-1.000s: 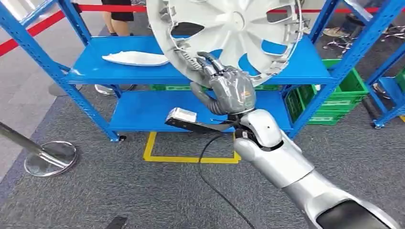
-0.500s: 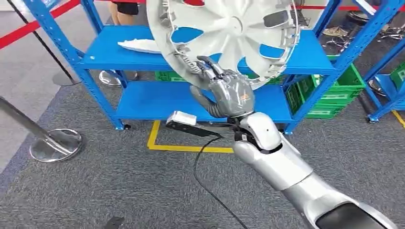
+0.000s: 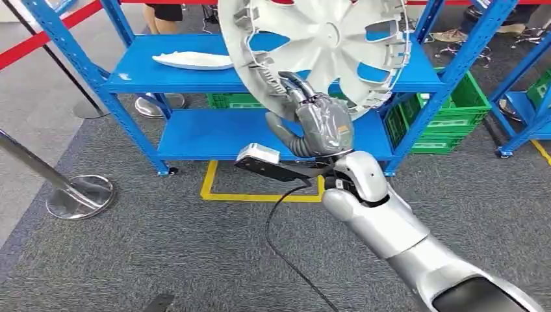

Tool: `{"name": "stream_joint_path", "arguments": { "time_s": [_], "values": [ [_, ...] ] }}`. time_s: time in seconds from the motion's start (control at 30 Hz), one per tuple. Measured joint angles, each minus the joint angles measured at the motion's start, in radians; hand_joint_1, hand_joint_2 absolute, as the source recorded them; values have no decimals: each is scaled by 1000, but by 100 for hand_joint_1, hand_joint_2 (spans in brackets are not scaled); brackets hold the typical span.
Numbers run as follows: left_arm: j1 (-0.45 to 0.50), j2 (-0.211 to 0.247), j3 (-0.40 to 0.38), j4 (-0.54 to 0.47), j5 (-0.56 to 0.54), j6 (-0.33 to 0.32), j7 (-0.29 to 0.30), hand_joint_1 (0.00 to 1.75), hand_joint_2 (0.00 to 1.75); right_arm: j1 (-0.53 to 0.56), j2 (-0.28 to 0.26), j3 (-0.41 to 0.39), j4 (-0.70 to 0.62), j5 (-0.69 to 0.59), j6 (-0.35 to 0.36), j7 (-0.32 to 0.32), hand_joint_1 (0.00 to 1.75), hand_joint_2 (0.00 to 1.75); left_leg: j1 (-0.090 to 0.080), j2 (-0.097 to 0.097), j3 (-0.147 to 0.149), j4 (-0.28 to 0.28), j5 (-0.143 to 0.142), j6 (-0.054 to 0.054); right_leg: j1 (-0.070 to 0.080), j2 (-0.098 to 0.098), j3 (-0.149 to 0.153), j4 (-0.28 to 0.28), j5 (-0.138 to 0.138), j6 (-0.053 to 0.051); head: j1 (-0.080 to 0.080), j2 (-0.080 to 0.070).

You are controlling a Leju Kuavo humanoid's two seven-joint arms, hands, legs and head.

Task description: Take the parts from the cabinet and place them on the table.

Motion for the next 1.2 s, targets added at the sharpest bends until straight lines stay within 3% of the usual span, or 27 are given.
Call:
{"name": "stream_joint_path", "arguments": {
  "time_s": [0.07,0.1,0.13,0.17,0.2,0.23,0.27,0.3,0.4,0.43,0.47,0.5,0.57,0.6,0.63,0.67,0.73,0.77,0.8,0.83,0.93,1.0,1.03,1.1,1.13,1.2],
  "values": [
    [0,0,0,0,-2,0,0,0,175,2,0,-2,-1,0,0,-5,175,175,5,0,-71,159,-72,-9,0,9,-11,0,7,-1,0,0],
    [0,0,0,0,-4,0,0,0,175,4,0,-3,-1,0,0,-5,175,175,6,0,-95,210,-83,-12,0,14,-17,1,12,-1,-1,0],
    [0,0,0,0,-6,0,0,0,175,7,0,-3,-1,-2,0,-5,175,175,8,0,-91,206,-68,-14,-1,21,-22,1,16,1,-1,0],
    [0,0,0,0,-6,0,0,0,175,9,0,-4,-1,-2,0,-5,175,175,10,0,-70,165,-37,-15,-3,30,-26,2,19,5,-1,0],
    [0,1,0,0,-7,0,0,0,175,10,0,-4,-1,-2,0,-5,175,175,11,-3,-31,95,3,-16,-5,38,-30,4,23,10,-1,0],
    [0,2,-1,0,-8,1,0,0,175,9,0,-5,-2,-2,0,-5,175,175,16,-18,16,12,41,-19,-9,46,-35,9,25,14,-1,0],
    [0,1,-1,0,-8,0,0,0,175,8,0,-5,-4,-3,0,-5,175,175,25,-62,52,-53,52,-24,-8,53,-43,14,27,19,-3,0],
    [0,0,-1,0,-8,0,0,0,175,6,0,-6,-7,-3,0,-5,175,175,26,-74,57,-82,40,-14,-3,63,-59,30,28,24,-4,0],
    [0,2,-1,0,-9,1,0,0,175,12,1,-6,-8,-2,-2,-6,175,175,17,-50,48,-69,49,9,-10,86,-69,13,49,46,-4,0],
    [-1,0,-2,0,-9,0,0,0,175,14,0,-8,-8,-3,-2,-6,175,175,23,-36,46,-73,56,20,-11,84,-75,15,50,49,-8,0],
    [-2,2,-2,0,-9,1,0,0,175,15,0,-9,-9,-3,-2,-6,175,175,23,-29,45,-73,59,25,-7,43,-86,37,26,54,2,0],
    [-2,2,-2,0,-9,1,0,0,175,14,0,-10,-9,-3,-2,-6,175,175,22,-21,43,-73,61,31,-7,16,-108,94,-16,57,11,0],
    [2,3,-2,0,-9,1,0,0,175,15,0,-10,-9,-2,-2,-7,175,175,20,0,40,-73,63,35,-8,-2,-170,259,-98,63,11,0],
    [4,4,-2,0,-10,1,0,0,175,16,0,-10,-9,-2,-2,-7,175,175,20,11,38,-73,63,35,-8,-6,-191,318,-118,64,11,0],
    [4,5,-2,0,-10,1,0,0,175,18,0,-11,-9,-2,-2,-6,175,175,20,21,38,-73,64,35,-9,-7,-191,330,-117,65,11,0],
    [4,5,-2,0,-10,1,0,0,175,20,0,-11,-9,-3,-2,-6,175,175,20,32,38,-73,64,34,-9,-9,-165,299,-95,64,10,0],
    [2,5,-2,0,-11,1,0,0,175,18,0,-12,-9,-3,-3,-6,175,175,20,53,39,-73,63,30,-9,-26,-68,139,-27,60,10,0],
    [2,5,-2,0,-11,1,0,0,175,16,0,-12,-10,-2,-3,-6,175,175,16,59,41,-72,62,25,-6,-68,-24,64,-12,59,11,0],
    [2,5,-2,0,-11,1,0,0,175,12,1,-13,-10,-2,-3,-6,175,175,7,65,38,-68,60,18,8,-96,-9,39,-27,57,14,0],
    [3,5,-2,0,-12,0,0,0,175,13,2,-13,-13,-1,-4,-6,175,175,4,72,36,-68,63,13,3,-81,-17,41,-22,40,8,0],
    [2,5,-2,0,-13,0,0,0,175,19,2,-23,-13,2,-6,-4,175,175,7,101,38,-73,65,-2,6,-48,-30,39,-13,20,8,0],
    [0,5,-2,0,-14,0,0,0,175,20,2,-27,-16,3,-9,-2,175,175,12,35,17,-25,19,-10,-2,-31,-31,34,-6,8,3,0],
    [0,5,-2,0,-14,0,0,0,175,20,2,-27,-16,6,-12,-2,175,175,12,17,-17,50,-22,-11,-3,-21,-34,34,-4,4,-2,0],
    [4,5,-2,0,-15,0,0,0,175,22,2,-28,-16,10,-16,-2,175,175,11,9,-94,208,-84,-12,-1,3,-40,34,1,-3,-5,0],
    [5,5,-2,0,-15,0,0,0,175,24,2,-29,-16,10,-16,-2,175,175,10,8,-109,234,-82,-11,0,16,-42,34,3,-3,-5,0],
    [2,5,-2,0,-16,0,0,0,175,27,2,-29,-16,10,-15,-1,175,175,10,5,-77,168,-20,-5,-1,40,-43,35,6,0,-5,0]
  ]
}}
